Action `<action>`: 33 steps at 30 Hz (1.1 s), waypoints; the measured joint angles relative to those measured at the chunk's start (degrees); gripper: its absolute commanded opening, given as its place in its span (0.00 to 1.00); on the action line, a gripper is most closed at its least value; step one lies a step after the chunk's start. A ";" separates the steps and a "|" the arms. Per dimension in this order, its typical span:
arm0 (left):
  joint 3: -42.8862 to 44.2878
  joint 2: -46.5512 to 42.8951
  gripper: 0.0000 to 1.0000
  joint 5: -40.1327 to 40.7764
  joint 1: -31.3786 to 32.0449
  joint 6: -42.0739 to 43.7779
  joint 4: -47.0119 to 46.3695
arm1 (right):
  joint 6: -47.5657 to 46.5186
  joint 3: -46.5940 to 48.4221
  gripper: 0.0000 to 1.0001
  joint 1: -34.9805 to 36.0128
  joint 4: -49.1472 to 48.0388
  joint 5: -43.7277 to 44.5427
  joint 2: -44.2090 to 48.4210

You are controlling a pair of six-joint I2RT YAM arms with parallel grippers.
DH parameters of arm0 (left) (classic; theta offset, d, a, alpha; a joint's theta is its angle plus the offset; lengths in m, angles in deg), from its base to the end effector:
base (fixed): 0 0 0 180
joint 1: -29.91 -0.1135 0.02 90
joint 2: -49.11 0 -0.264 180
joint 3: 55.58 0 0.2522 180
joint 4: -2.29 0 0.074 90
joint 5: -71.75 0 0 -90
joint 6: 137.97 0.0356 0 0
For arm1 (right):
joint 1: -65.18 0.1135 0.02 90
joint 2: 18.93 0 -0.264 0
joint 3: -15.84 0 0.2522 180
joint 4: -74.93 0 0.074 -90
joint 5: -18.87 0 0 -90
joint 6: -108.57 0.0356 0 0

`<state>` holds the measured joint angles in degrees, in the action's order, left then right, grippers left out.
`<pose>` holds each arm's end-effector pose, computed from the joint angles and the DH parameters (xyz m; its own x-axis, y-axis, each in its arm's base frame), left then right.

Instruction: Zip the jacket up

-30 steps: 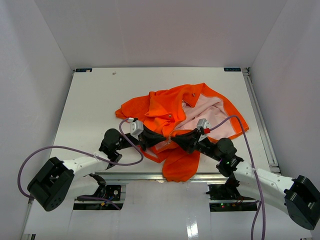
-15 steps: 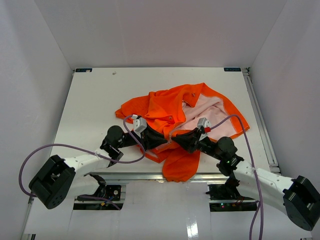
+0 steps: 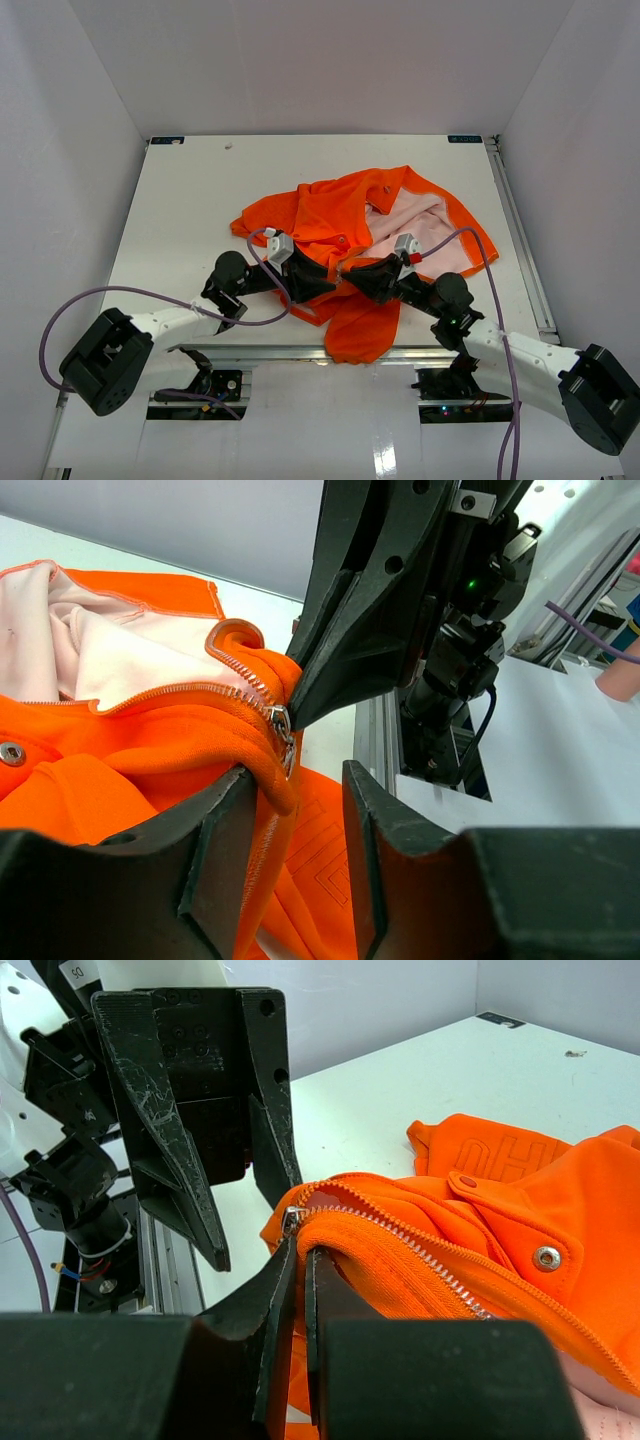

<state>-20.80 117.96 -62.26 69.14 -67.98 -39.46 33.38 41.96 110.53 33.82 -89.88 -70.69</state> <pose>0.1644 -0.1661 0.2317 -0.2409 -0.1210 -0.9630 0.9640 0.0854 -0.2519 0.1238 0.1416 0.2405 -0.0466 0.2972 -0.9537 -0.9097 0.3818 0.1635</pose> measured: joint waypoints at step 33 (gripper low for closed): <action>-0.31 -4.14 0.00 2.82 0.35 7.43 4.46 | 0.05 2.60 0.08 0.09 6.84 -0.77 2.58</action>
<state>-21.11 113.82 -59.44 69.49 -60.55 -35.00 33.42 44.56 110.62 40.66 -90.65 -68.11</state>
